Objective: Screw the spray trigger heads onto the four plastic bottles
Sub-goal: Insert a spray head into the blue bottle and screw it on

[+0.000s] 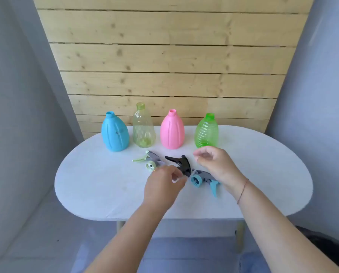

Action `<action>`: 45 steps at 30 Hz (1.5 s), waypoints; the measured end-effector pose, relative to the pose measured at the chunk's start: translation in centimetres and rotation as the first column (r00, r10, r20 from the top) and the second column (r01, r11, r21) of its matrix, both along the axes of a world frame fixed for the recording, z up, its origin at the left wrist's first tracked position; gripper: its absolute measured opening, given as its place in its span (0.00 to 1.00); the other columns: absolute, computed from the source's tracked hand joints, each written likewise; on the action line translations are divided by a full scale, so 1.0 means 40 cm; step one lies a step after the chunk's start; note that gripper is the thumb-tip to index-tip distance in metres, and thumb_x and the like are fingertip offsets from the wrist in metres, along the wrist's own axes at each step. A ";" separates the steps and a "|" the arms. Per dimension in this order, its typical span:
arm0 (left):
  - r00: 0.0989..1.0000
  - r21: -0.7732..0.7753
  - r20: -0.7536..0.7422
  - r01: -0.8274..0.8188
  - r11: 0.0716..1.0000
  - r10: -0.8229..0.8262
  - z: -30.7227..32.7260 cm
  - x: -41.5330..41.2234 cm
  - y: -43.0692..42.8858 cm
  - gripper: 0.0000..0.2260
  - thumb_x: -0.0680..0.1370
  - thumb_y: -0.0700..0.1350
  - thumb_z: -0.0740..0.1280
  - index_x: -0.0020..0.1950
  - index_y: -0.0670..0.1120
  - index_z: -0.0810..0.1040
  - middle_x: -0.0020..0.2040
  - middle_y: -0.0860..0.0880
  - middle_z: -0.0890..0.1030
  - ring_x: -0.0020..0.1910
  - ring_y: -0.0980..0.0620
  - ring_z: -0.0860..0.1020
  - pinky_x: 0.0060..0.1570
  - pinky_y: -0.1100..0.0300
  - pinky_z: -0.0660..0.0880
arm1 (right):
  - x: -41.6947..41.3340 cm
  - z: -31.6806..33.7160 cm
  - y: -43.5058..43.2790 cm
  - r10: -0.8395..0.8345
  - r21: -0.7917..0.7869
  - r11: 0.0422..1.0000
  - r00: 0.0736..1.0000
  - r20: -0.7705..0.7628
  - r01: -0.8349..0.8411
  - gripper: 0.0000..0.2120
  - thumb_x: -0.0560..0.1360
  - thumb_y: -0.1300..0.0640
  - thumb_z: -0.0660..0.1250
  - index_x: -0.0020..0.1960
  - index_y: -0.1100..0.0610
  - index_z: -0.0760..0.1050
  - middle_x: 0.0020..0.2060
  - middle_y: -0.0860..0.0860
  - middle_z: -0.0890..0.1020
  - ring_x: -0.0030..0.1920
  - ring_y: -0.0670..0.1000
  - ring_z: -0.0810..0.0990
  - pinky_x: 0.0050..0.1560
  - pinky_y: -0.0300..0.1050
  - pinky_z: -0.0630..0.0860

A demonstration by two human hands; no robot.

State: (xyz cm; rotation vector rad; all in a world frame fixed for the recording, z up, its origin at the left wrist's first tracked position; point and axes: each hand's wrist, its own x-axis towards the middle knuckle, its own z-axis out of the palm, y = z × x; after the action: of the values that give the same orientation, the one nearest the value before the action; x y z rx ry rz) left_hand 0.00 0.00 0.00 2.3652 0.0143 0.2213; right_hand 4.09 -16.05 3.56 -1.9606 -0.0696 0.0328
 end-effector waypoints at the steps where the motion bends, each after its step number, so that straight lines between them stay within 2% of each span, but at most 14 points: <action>1: 1.000 0.095 -0.016 0.016 0.995 -0.015 -0.001 -0.006 0.003 0.08 0.74 0.52 0.69 0.50 0.50 0.81 0.43 0.53 0.79 0.45 0.53 0.74 0.42 0.60 0.69 | -0.004 -0.005 -0.006 -0.011 0.001 1.000 1.000 -0.003 0.011 0.07 0.73 0.63 0.66 0.48 0.55 0.79 0.47 0.51 0.82 0.48 0.48 0.79 0.50 0.36 0.72; 4: 0.993 0.287 -0.120 0.024 0.958 0.011 -0.015 -0.015 0.012 0.12 0.74 0.55 0.69 0.53 0.50 0.80 0.48 0.51 0.81 0.51 0.49 0.77 0.48 0.57 0.71 | -0.009 -0.024 -0.033 -0.077 -0.029 0.997 0.996 -0.035 0.076 0.07 0.73 0.63 0.66 0.49 0.57 0.80 0.47 0.55 0.82 0.46 0.51 0.78 0.50 0.41 0.72; 11: 0.981 0.268 -0.195 0.035 0.963 0.019 -0.019 -0.030 0.005 0.09 0.76 0.50 0.67 0.46 0.45 0.81 0.46 0.48 0.83 0.47 0.45 0.80 0.38 0.59 0.70 | -0.007 -0.029 -0.060 -0.133 0.007 0.991 0.991 -0.012 0.133 0.06 0.73 0.63 0.66 0.43 0.53 0.79 0.40 0.51 0.81 0.42 0.50 0.78 0.44 0.39 0.70; 18: 0.989 0.134 -0.142 0.046 0.990 -0.027 -0.002 -0.032 -0.002 0.12 0.79 0.49 0.63 0.46 0.42 0.81 0.38 0.42 0.82 0.43 0.41 0.79 0.44 0.54 0.75 | 0.004 -0.029 -0.054 -0.172 0.001 0.985 0.985 0.024 0.173 0.07 0.73 0.63 0.65 0.45 0.55 0.80 0.37 0.50 0.80 0.39 0.48 0.77 0.41 0.38 0.71; 22: 0.984 -0.074 -0.130 0.111 0.991 -0.120 0.009 -0.029 -0.002 0.09 0.79 0.47 0.65 0.44 0.46 0.82 0.27 0.50 0.75 0.27 0.56 0.72 0.32 0.65 0.69 | 0.015 -0.013 -0.070 -0.302 0.054 0.953 0.947 0.113 0.297 0.08 0.73 0.63 0.64 0.44 0.55 0.81 0.40 0.53 0.82 0.43 0.52 0.80 0.47 0.44 0.75; 25: 0.975 -0.310 -0.151 0.111 0.944 -0.165 0.021 -0.028 -0.004 0.10 0.78 0.48 0.67 0.38 0.49 0.82 0.22 0.55 0.72 0.21 0.59 0.68 0.25 0.73 0.64 | 0.019 0.013 -0.091 -0.504 0.194 0.860 0.844 0.181 0.472 0.10 0.72 0.63 0.61 0.45 0.54 0.81 0.41 0.51 0.82 0.46 0.51 0.79 0.49 0.42 0.73; 27: 0.977 -0.445 -0.144 0.079 0.892 -0.159 0.029 -0.026 -0.001 0.11 0.78 0.47 0.66 0.37 0.48 0.83 0.21 0.55 0.72 0.23 0.59 0.66 0.26 0.74 0.64 | 0.020 0.035 -0.113 -0.686 0.353 0.714 0.705 0.182 0.604 0.12 0.72 0.63 0.59 0.49 0.57 0.80 0.46 0.51 0.81 0.49 0.50 0.78 0.52 0.42 0.73; 29: 0.981 -0.568 -0.129 0.046 0.821 -0.144 0.040 -0.022 0.005 0.12 0.79 0.46 0.65 0.37 0.47 0.83 0.21 0.56 0.71 0.23 0.59 0.66 0.27 0.74 0.66 | 0.022 0.048 -0.137 -0.799 0.499 0.547 0.597 0.071 0.672 0.14 0.73 0.64 0.57 0.54 0.59 0.78 0.48 0.52 0.79 0.49 0.49 0.77 0.53 0.41 0.72; 30: 0.982 -0.623 -0.126 0.030 0.782 -0.139 0.046 -0.019 0.008 0.13 0.80 0.46 0.65 0.38 0.47 0.83 0.22 0.56 0.71 0.23 0.60 0.66 0.28 0.74 0.66 | 0.023 0.049 -0.143 -0.801 0.525 0.503 0.599 -0.015 0.686 0.15 0.73 0.66 0.56 0.56 0.61 0.77 0.48 0.53 0.78 0.47 0.50 0.76 0.51 0.40 0.72; 32: 0.980 -0.700 -0.132 0.012 0.714 -0.146 0.057 -0.013 0.016 0.12 0.80 0.46 0.64 0.40 0.45 0.82 0.22 0.55 0.71 0.24 0.60 0.66 0.28 0.73 0.66 | 0.016 0.046 -0.127 -0.633 0.515 0.581 0.748 -0.200 0.629 0.18 0.74 0.69 0.55 0.61 0.64 0.74 0.45 0.55 0.77 0.40 0.49 0.74 0.43 0.39 0.71; 34: 0.974 -0.735 -0.142 0.014 0.678 -0.174 0.064 -0.010 0.018 0.12 0.81 0.47 0.63 0.42 0.45 0.82 0.22 0.55 0.70 0.24 0.59 0.66 0.29 0.71 0.66 | -0.003 0.048 -0.083 -0.206 0.639 0.658 0.912 -0.355 0.398 0.19 0.74 0.71 0.55 0.63 0.64 0.71 0.47 0.57 0.78 0.40 0.50 0.76 0.45 0.41 0.72; 37: 0.962 -0.774 -0.162 0.015 0.632 -0.220 0.065 -0.010 0.013 0.12 0.81 0.47 0.63 0.42 0.46 0.82 0.23 0.54 0.70 0.26 0.57 0.66 0.35 0.65 0.65 | -0.021 0.053 -0.032 0.327 0.826 0.561 0.904 -0.276 0.049 0.13 0.71 0.65 0.64 0.56 0.58 0.75 0.57 0.57 0.81 0.57 0.55 0.81 0.61 0.50 0.74; 41: 0.951 -0.794 -0.171 0.023 0.608 -0.259 0.063 -0.004 0.015 0.12 0.80 0.48 0.63 0.41 0.47 0.83 0.23 0.53 0.70 0.27 0.56 0.66 0.37 0.63 0.65 | -0.016 0.053 0.010 0.363 0.884 0.466 0.916 -0.168 -0.022 0.11 0.68 0.58 0.69 0.51 0.55 0.78 0.57 0.56 0.83 0.57 0.54 0.83 0.59 0.48 0.78; 45: 0.950 -0.680 -0.178 0.068 0.730 -0.255 0.054 -0.001 0.034 0.11 0.78 0.51 0.66 0.42 0.49 0.85 0.26 0.56 0.78 0.28 0.58 0.72 0.34 0.69 0.70 | -0.013 0.049 0.033 0.261 0.849 0.527 0.948 -0.181 0.017 0.16 0.65 0.56 0.70 0.53 0.55 0.79 0.46 0.51 0.87 0.46 0.48 0.86 0.48 0.41 0.82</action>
State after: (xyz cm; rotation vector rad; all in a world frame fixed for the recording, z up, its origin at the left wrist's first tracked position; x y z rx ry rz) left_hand -0.04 1.37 2.14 1.6354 0.0086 -0.1705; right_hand 3.56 -14.74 5.53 -0.9249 -0.0219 0.3275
